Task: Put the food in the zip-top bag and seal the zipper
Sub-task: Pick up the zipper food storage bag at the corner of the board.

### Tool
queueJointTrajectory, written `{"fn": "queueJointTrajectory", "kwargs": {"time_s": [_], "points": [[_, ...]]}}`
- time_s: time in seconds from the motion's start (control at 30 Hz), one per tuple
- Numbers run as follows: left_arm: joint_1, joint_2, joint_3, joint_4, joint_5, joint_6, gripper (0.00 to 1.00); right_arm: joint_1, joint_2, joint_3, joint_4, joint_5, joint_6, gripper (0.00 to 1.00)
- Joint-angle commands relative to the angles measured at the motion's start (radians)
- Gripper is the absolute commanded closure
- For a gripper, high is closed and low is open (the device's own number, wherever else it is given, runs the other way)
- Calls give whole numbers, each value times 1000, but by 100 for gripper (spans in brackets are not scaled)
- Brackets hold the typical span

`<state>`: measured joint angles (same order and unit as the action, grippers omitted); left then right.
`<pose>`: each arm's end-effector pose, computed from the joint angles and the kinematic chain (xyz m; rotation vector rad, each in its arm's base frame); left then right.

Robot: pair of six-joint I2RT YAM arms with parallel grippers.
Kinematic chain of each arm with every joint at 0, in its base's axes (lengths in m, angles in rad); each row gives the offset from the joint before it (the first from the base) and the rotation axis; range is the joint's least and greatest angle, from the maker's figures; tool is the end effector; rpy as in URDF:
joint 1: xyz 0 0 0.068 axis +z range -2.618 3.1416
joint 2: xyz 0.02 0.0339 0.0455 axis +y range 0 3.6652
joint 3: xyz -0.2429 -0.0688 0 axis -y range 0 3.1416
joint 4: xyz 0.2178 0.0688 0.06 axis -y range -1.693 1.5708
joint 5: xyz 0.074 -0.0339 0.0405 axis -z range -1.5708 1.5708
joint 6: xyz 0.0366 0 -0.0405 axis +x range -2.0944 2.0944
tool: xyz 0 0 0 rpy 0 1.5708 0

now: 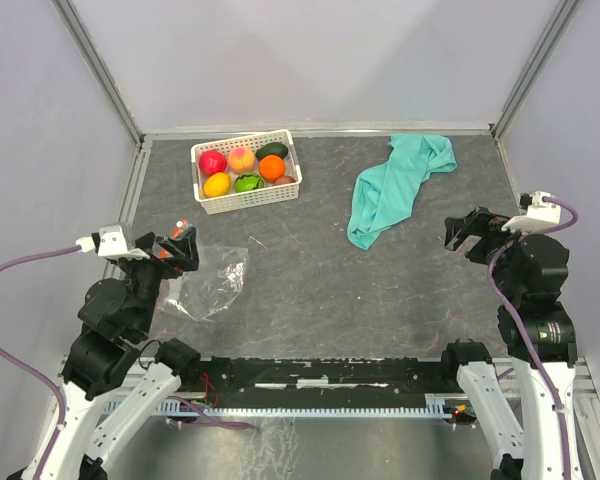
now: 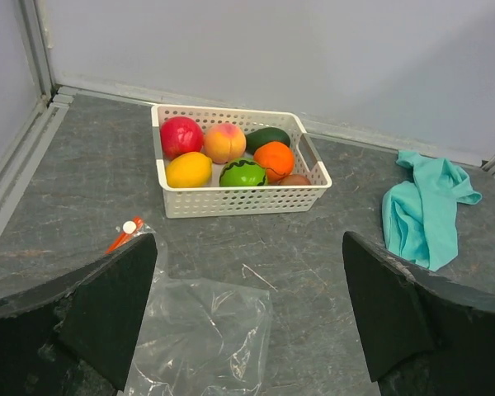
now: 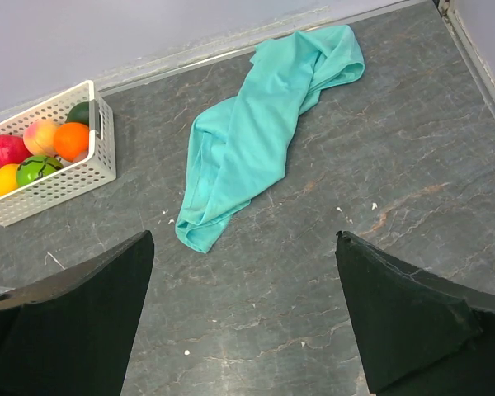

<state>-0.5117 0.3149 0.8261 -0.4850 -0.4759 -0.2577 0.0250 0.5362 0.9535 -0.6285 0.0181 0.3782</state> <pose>0.0572 -0.0129 0.3504 -0.1813 1.5419 -0.2417 0.0941 0.0017 0.3575 0.3274 1.7600 0.2739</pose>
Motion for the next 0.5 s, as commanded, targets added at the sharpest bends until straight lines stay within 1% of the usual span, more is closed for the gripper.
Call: {"fn": "queueJointTrajectory", "kwargs": {"time_s": [0.0, 0.3, 0.47], "points": [[7, 4, 35, -2, 19, -50, 0, -4, -14, 41, 35, -11, -3, 1], [7, 17, 17, -18, 22, -104, 0, -4, -37, 38, 27, -9, -10, 1], [7, 57, 20, -49, 17, -137, 0, -4, -47, 28, 26, -12, 0, 1]]}}
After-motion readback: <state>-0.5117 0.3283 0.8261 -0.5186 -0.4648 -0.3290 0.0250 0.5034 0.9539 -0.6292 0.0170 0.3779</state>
